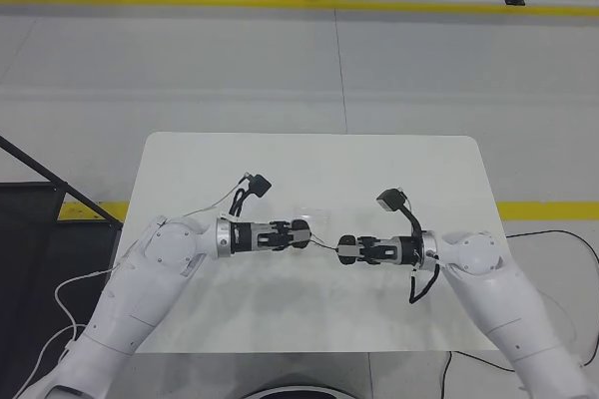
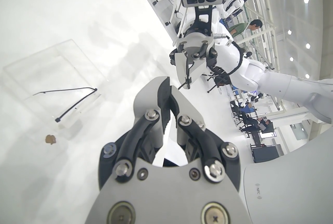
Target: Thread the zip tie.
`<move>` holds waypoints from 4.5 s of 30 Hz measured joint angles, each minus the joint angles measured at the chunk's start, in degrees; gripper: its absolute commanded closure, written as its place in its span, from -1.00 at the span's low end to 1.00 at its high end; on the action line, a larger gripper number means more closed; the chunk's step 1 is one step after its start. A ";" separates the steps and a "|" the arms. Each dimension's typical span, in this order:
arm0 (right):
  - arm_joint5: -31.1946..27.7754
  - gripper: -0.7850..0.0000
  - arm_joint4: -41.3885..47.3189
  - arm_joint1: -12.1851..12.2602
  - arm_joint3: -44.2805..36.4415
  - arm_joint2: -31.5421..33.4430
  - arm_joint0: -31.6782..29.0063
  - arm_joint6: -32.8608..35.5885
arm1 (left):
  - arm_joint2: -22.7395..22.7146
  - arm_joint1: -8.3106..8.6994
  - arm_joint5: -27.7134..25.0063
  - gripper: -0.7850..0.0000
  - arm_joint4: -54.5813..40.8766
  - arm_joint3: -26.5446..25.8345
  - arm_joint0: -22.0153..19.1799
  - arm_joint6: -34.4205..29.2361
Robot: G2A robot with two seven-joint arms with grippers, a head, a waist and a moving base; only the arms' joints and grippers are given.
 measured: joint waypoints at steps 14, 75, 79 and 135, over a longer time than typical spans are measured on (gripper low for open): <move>-10.71 1.00 4.34 0.74 -1.94 4.65 -5.26 -10.72 | -1.45 -0.39 -5.53 -1.00 -5.84 -1.33 5.14 11.28; -4.52 1.00 2.13 -1.25 -2.18 4.32 -5.18 -14.77 | 11.46 -9.66 -23.06 0.09 10.30 13.25 0.96 46.76; -4.36 1.00 2.15 -1.38 -1.97 4.40 -5.10 -14.59 | 11.40 -9.94 -23.48 0.18 10.04 13.32 1.05 46.72; -3.16 -1.00 1.38 -2.64 -1.02 5.98 -5.29 -12.15 | 7.11 -11.98 -24.00 1.00 11.55 12.58 2.37 45.04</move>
